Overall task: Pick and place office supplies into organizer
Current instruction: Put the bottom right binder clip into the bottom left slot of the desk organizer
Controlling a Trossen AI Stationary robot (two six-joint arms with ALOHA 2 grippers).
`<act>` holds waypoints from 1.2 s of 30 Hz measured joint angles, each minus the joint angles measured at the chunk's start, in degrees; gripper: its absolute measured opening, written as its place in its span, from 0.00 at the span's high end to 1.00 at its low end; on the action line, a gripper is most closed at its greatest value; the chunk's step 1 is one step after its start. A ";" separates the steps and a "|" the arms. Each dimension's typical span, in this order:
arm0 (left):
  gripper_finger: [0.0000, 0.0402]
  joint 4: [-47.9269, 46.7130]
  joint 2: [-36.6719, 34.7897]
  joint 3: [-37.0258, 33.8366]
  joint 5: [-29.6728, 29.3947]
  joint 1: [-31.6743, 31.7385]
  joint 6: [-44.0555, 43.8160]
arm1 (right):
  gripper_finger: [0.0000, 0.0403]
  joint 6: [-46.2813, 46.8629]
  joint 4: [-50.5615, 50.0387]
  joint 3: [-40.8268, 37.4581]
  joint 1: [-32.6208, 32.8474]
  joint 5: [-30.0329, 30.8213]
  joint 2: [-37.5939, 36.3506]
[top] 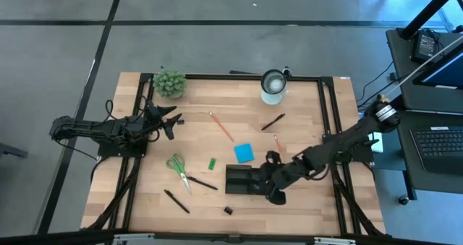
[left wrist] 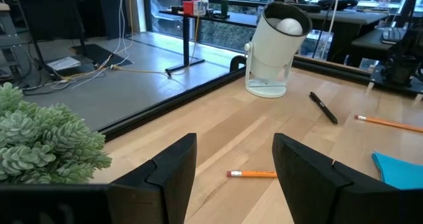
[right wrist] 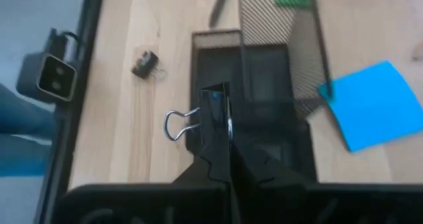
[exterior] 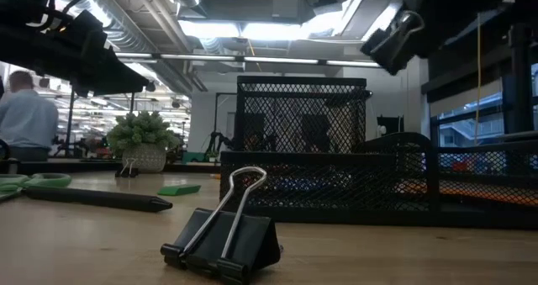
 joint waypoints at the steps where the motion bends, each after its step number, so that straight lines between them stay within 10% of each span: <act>1: 0.52 0.00 0.00 0.01 0.01 0.02 0.00 | 1.00 -0.72 1.67 0.00 -0.11 -0.22 0.65; 36: 0.52 0.00 0.00 0.00 0.02 0.02 0.02 | 0.99 -0.83 14.25 0.09 -1.27 -0.09 15.41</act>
